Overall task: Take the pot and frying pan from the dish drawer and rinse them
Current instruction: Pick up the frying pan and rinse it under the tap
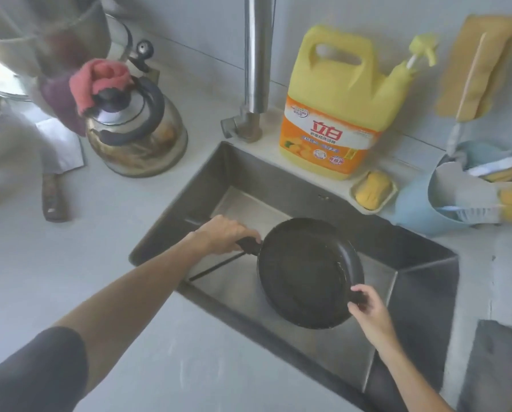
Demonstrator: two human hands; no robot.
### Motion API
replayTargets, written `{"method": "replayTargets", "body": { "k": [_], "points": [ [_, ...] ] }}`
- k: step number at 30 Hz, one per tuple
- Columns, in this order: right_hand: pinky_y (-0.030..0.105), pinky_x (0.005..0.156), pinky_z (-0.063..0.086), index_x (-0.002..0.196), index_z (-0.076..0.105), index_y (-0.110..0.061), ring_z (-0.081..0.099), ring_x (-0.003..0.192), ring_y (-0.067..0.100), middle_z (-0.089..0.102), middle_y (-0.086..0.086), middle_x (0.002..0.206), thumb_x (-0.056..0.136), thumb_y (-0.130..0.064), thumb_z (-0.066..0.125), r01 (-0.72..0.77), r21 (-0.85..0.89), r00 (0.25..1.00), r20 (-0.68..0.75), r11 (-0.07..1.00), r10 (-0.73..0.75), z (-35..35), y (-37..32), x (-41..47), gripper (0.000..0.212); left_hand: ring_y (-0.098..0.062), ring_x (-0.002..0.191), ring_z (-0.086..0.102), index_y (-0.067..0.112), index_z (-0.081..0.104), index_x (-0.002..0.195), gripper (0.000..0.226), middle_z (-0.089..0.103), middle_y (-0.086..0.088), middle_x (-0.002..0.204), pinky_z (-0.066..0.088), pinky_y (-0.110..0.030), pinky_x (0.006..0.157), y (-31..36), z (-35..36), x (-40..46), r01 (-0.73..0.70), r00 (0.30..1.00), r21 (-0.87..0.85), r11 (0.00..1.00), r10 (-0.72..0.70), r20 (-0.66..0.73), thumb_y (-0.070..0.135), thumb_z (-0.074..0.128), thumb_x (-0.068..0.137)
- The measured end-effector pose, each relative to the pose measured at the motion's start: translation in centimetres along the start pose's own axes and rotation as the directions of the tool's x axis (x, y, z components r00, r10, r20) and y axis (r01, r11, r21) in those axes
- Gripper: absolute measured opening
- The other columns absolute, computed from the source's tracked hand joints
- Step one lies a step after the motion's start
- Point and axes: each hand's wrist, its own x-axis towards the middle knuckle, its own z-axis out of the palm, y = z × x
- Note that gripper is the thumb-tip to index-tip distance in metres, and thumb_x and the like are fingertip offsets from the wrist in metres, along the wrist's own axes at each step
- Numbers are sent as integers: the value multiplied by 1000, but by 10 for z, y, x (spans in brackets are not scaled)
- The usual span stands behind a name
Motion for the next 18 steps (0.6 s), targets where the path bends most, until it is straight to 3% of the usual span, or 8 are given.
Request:
{"method": "replayTargets", "body": {
  "k": [4,7,10,15,16,18],
  "points": [
    [6,57,40,100,56,-21,54,57,-6,61,3,90,84,9,54,-88,-51,996,16,995,89,15,23,30,34,-28,103,61,34,41,130,43,60,1,119,42,-34,73,-10,43,21,46,993,-47,998,-40,112,26,54,90],
    [18,68,46,90,58,-39,63,71,8,68,4,93,81,8,57,-114,-55,993,4,992,114,29,36,46,48,-30,102,60,30,39,132,45,59,-3,119,40,-35,73,-19,67,30,87,984,-60,994,-76,159,16,51,90],
    [28,76,49,88,57,-42,66,77,19,70,4,91,79,8,60,-150,-88,989,-5,985,150,44,46,51,50,-31,99,61,30,38,131,42,58,-4,117,39,-35,72,-25,89,30,91,980,-94,991,-73,183,17,49,92],
    [21,75,49,81,57,-38,66,75,12,69,9,94,76,13,61,-144,-104,989,12,984,146,59,58,49,51,-24,117,55,38,39,136,49,57,3,130,41,-31,90,-46,91,23,117,929,-277,954,-6,370,20,51,92],
    [18,73,49,79,57,-37,66,76,11,69,9,94,76,14,61,-142,-102,990,5,985,143,60,57,52,52,-20,118,55,39,37,139,52,57,5,131,41,-29,93,-49,75,20,133,941,-355,925,-6,338,23,53,92],
    [12,69,47,77,56,-36,66,78,14,68,8,94,77,16,59,-139,-125,990,7,982,141,58,53,54,52,-9,107,60,42,32,140,56,62,13,122,45,-27,94,-50,26,13,160,986,-559,814,-164,42,33,56,91]
  ]
}}
